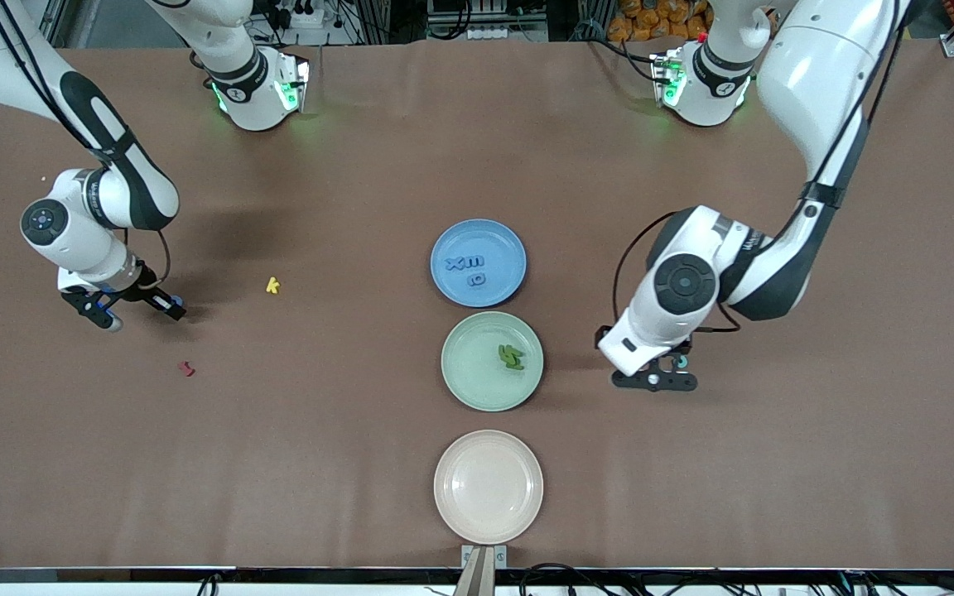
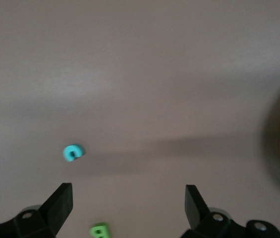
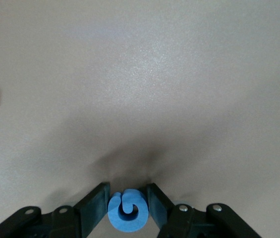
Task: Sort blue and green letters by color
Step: 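Place the blue G on the blue plate while the left gripper grasps green B, then carry the green B toward the green plate while the right gripper returns to rest, then lower the green B onto the green plate and open the left gripper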
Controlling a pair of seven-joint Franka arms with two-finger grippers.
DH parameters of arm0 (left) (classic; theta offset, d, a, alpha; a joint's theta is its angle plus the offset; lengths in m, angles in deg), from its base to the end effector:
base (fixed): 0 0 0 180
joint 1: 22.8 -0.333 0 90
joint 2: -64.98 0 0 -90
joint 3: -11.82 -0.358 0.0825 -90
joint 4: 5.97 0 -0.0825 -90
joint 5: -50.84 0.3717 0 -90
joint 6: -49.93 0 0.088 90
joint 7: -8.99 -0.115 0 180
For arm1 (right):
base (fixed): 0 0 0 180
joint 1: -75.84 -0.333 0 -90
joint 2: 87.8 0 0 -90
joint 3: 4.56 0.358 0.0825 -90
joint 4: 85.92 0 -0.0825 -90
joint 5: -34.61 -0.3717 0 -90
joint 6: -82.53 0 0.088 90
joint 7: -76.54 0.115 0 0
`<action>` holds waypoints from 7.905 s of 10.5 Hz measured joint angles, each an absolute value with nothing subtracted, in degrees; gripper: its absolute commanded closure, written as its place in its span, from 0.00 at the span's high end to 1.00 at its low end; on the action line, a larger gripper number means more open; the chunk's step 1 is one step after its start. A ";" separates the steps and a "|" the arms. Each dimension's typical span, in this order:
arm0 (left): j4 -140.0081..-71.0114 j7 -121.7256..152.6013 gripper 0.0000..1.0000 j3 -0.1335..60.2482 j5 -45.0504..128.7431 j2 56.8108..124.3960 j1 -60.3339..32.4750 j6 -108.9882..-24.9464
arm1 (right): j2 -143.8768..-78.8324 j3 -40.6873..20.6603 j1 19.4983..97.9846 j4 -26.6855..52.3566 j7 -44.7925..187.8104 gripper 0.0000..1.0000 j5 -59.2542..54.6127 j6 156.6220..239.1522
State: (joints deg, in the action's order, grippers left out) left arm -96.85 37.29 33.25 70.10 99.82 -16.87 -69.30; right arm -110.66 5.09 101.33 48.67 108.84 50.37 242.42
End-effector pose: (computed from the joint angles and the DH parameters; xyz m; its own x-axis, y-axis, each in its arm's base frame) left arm 0.6469 -0.2653 0.3273 0.9944 -0.1025 -0.0252 -0.1045 -0.9901 -0.0942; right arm 0.5095 -0.1312 0.2111 0.8244 -0.5623 0.0654 -0.5640 -0.8258 0.0090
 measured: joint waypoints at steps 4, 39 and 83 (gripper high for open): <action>-111.12 35.55 1.00 33.38 70.10 94.45 -21.41 -77.17 | -110.06 5.73 100.55 45.72 108.86 0.00 50.36 237.31; -135.14 42.64 0.42 35.19 70.14 89.54 -29.53 -95.13 | -119.73 17.36 57.98 19.20 150.66 1.00 38.75 216.94; -92.58 50.23 1.00 28.69 67.14 113.12 1.90 -96.15 | -90.68 -3.86 78.39 -1.74 87.88 1.00 37.49 167.69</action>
State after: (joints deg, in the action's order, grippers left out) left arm -92.58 50.23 28.69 67.14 113.12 1.90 -96.15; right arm -90.68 -3.86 78.39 -1.74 87.88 37.49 167.69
